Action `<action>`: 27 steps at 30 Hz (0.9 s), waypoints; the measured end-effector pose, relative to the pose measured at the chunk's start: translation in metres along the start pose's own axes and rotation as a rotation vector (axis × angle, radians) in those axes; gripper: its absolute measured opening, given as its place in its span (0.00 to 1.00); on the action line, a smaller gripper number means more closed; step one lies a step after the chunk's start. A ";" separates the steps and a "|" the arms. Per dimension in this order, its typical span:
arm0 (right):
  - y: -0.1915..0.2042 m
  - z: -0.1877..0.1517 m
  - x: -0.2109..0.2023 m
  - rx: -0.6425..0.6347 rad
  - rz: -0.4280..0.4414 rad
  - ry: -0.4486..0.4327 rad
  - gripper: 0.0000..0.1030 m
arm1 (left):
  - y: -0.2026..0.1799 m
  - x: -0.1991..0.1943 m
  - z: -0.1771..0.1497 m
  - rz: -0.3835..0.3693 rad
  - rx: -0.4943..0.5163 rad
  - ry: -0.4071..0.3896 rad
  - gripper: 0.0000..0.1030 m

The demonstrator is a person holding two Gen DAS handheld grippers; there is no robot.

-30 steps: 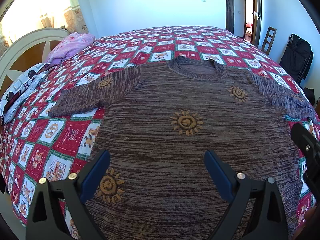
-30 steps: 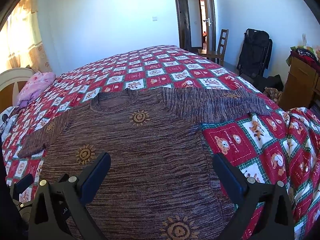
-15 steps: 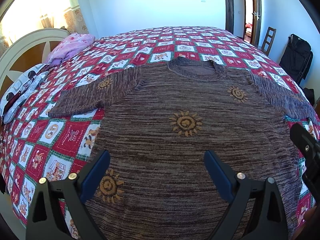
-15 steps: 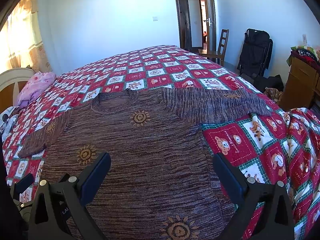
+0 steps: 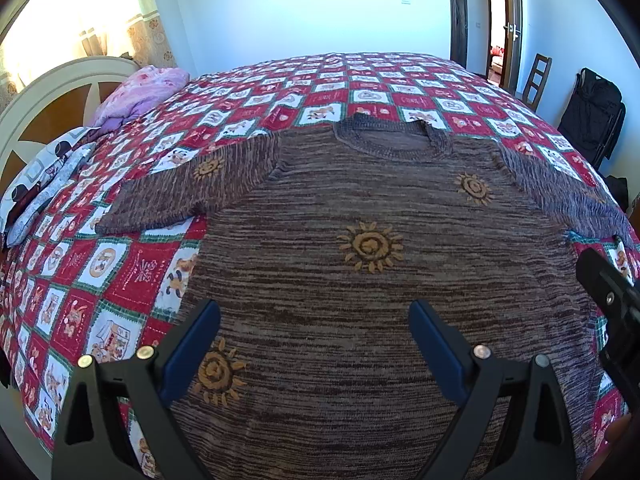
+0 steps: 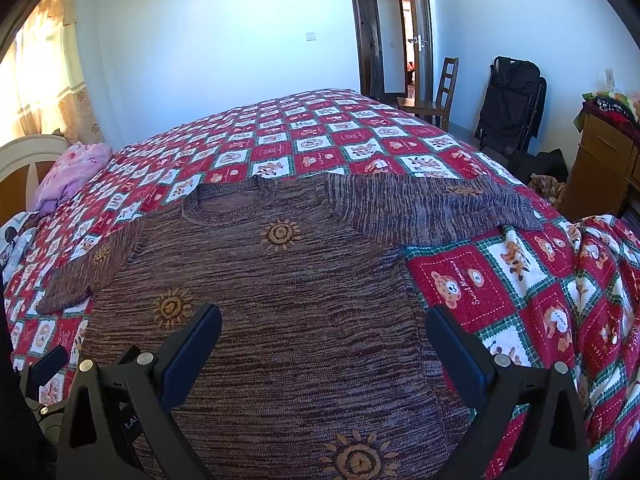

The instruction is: Fold small clothes

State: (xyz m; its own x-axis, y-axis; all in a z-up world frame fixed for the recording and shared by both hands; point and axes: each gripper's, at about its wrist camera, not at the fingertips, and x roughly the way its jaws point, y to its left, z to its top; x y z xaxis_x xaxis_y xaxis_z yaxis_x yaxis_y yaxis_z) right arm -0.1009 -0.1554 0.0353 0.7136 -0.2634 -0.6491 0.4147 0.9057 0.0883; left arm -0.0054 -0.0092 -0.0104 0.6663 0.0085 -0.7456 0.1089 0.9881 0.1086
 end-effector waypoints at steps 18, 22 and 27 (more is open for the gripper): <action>-0.019 0.004 0.023 0.028 0.035 0.044 0.99 | 0.011 0.022 0.009 -0.071 -0.010 -0.009 0.94; -0.055 0.018 0.033 0.077 0.046 0.034 0.84 | 0.031 0.035 0.022 -0.046 -0.040 -0.072 0.95; -0.147 0.058 0.058 0.201 0.026 0.072 0.45 | 0.052 0.058 0.031 0.011 -0.081 -0.112 0.95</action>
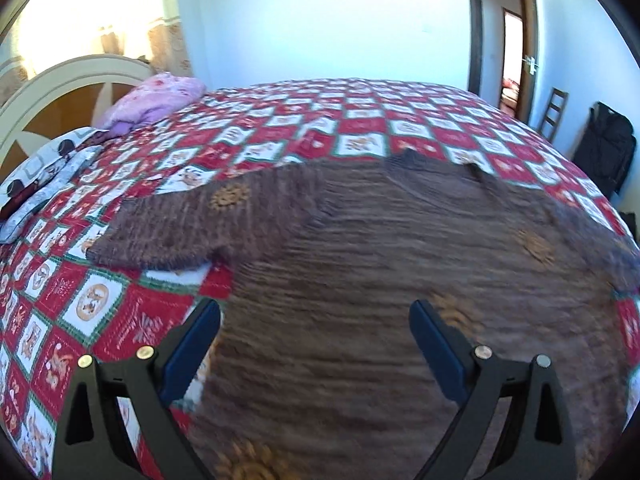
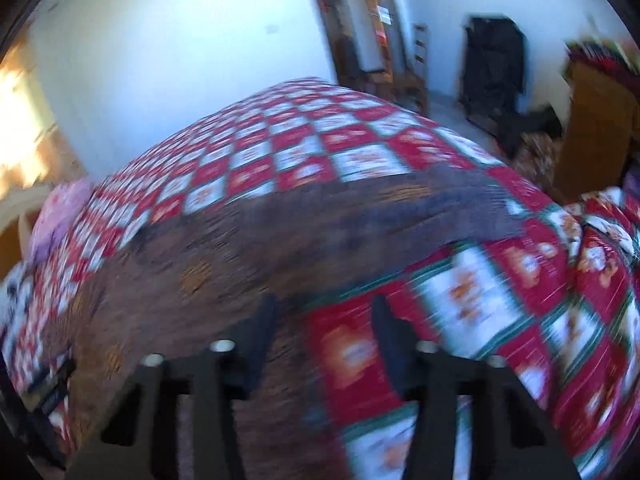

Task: Fold small clothes
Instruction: 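Grasp the sweater sleeve with the right gripper and fold it across the body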

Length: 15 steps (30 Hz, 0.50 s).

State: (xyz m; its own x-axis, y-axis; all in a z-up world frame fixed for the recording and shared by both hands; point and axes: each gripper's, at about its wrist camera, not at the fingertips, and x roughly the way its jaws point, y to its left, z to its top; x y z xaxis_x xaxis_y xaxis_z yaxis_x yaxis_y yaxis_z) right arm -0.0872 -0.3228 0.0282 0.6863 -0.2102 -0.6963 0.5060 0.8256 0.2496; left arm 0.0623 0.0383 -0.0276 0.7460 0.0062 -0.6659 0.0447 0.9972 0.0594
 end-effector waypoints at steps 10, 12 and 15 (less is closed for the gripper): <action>-0.176 0.091 0.074 0.437 0.015 0.049 0.45 | 0.021 0.034 -0.022 -0.029 -0.127 0.069 0.95; -0.174 0.096 0.090 0.391 -0.017 0.076 0.45 | 0.018 0.034 -0.023 -0.023 -0.116 0.071 0.99; -0.172 0.098 0.108 0.379 -0.018 0.097 0.45 | 0.014 0.035 -0.024 -0.015 -0.101 0.073 1.00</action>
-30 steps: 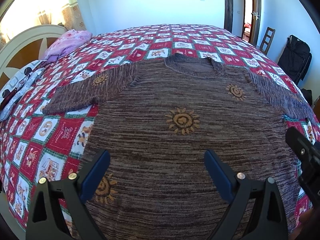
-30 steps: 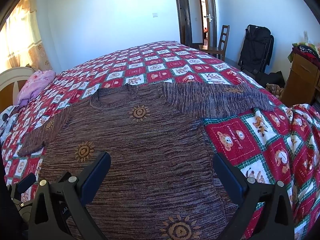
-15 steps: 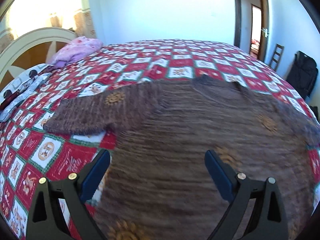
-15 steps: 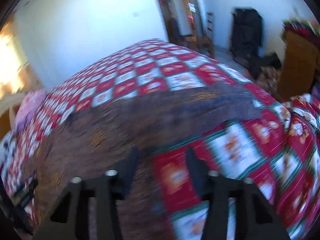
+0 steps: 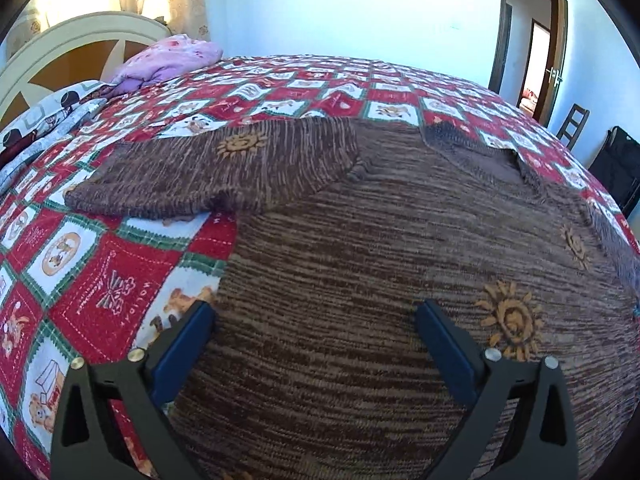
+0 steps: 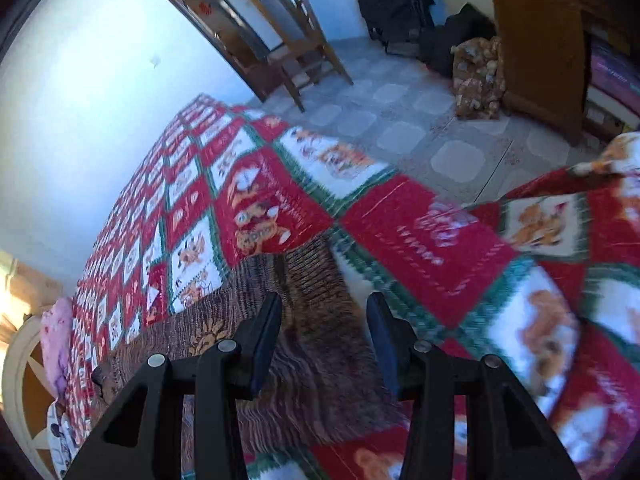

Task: Fold small clothes
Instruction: 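Grasp the sweater sleeve with the right gripper and fold it across the body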

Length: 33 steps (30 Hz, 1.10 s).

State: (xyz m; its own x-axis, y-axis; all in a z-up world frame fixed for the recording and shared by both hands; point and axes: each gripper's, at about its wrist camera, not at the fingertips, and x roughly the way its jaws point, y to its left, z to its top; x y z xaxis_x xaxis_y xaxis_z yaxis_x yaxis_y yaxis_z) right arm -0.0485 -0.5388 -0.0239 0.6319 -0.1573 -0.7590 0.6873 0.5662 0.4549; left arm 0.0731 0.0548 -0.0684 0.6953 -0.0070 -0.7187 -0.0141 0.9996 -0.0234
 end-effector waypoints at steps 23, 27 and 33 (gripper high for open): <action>0.199 -0.057 -0.096 -0.428 0.182 -0.082 0.07 | 0.003 0.002 0.000 -0.016 -0.009 -0.017 1.00; 0.283 -0.124 -0.084 -0.584 0.246 -0.058 0.07 | 0.002 0.002 0.000 -0.019 -0.011 -0.023 1.00; 0.361 -0.223 -0.013 -0.716 0.230 -0.031 0.07 | 0.004 0.002 -0.001 -0.033 -0.017 -0.032 1.00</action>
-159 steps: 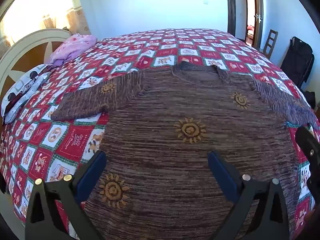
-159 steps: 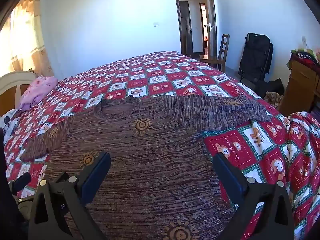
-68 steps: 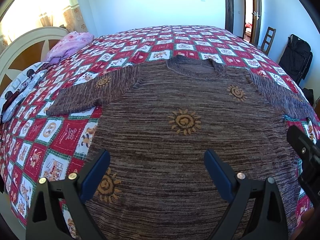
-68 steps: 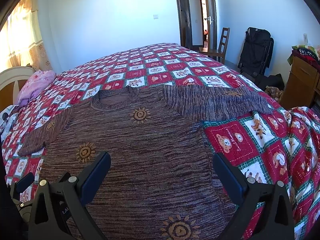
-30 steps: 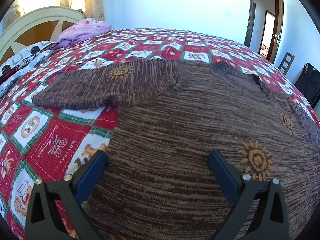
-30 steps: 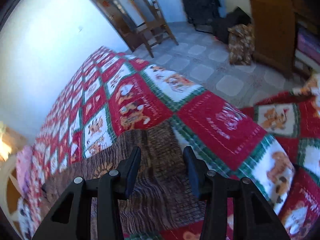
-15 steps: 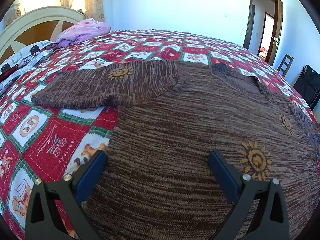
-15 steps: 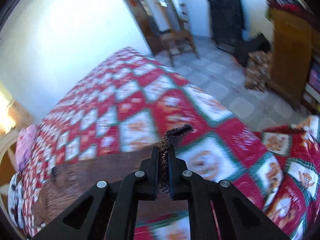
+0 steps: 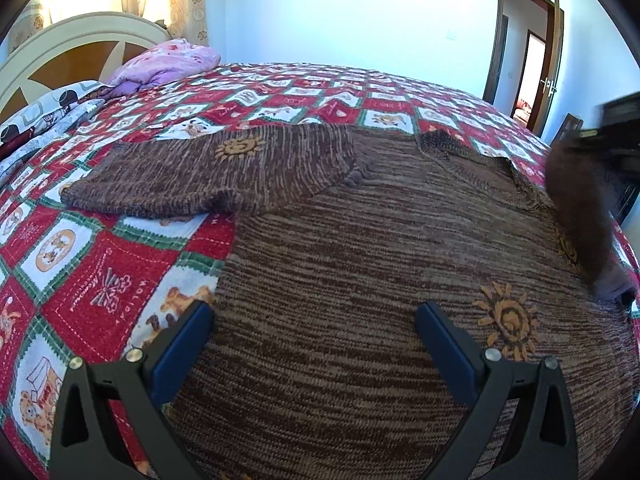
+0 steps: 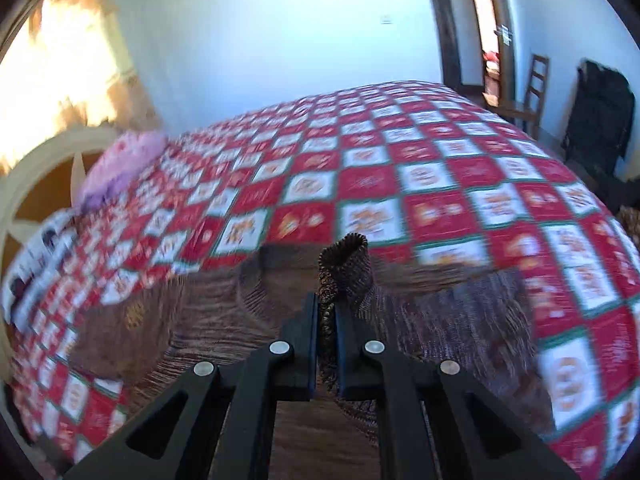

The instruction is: Fold small clothes

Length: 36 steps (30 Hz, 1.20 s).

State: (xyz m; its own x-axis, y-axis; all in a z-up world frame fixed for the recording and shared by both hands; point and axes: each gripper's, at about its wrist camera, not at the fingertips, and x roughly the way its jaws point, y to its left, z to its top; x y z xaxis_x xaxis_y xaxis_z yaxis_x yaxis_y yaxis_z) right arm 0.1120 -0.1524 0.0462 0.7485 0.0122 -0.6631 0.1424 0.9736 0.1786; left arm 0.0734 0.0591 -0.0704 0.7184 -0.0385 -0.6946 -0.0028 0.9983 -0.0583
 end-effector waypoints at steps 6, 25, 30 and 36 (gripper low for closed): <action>0.034 -0.036 0.040 -0.069 0.150 0.099 0.10 | 0.000 0.000 0.000 -0.009 -0.005 -0.006 1.00; 0.016 -0.098 0.015 -0.031 0.170 0.122 0.35 | 0.001 0.000 -0.001 -0.005 -0.003 -0.008 1.00; 0.028 -0.086 0.008 -0.077 0.216 0.082 0.38 | 0.000 0.000 0.000 -0.005 -0.003 -0.005 1.00; 0.027 -0.097 0.004 -0.095 0.130 0.059 0.45 | 0.001 0.001 0.000 -0.008 -0.006 0.006 1.00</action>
State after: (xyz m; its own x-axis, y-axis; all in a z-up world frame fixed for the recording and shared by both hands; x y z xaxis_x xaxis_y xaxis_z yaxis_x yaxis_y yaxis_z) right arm 0.0560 -0.1035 -0.0217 0.7171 0.1497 -0.6807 -0.0166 0.9801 0.1980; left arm 0.0735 0.0604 -0.0712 0.7141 -0.0472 -0.6985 -0.0008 0.9977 -0.0683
